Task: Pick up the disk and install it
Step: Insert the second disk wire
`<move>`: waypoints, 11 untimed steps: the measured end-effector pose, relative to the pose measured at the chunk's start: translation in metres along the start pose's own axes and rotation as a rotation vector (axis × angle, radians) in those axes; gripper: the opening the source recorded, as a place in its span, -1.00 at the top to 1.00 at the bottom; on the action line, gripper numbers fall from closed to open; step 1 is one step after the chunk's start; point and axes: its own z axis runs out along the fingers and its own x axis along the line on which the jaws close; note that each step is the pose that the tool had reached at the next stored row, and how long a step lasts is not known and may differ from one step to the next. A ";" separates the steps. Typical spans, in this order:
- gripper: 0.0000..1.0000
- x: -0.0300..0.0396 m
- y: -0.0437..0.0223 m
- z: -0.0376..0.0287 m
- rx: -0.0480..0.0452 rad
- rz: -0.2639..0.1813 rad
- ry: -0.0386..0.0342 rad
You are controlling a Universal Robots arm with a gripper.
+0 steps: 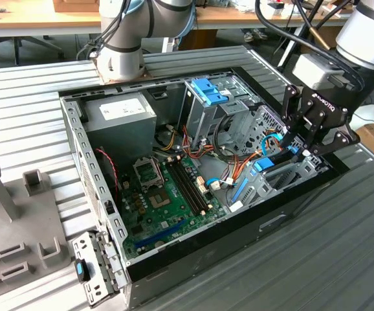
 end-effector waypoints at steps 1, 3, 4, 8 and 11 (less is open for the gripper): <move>0.15 0.0000 0.0000 0.0000 0.0000 0.000 0.0001; 0.15 0.0000 0.0000 0.0001 0.0000 0.000 0.0000; 0.15 0.0000 0.0000 0.0001 0.0000 0.000 0.0000; 0.14 0.0000 0.0000 0.0002 0.0000 0.000 0.0001; -0.22 0.0000 0.0000 0.0003 0.0000 0.000 0.0001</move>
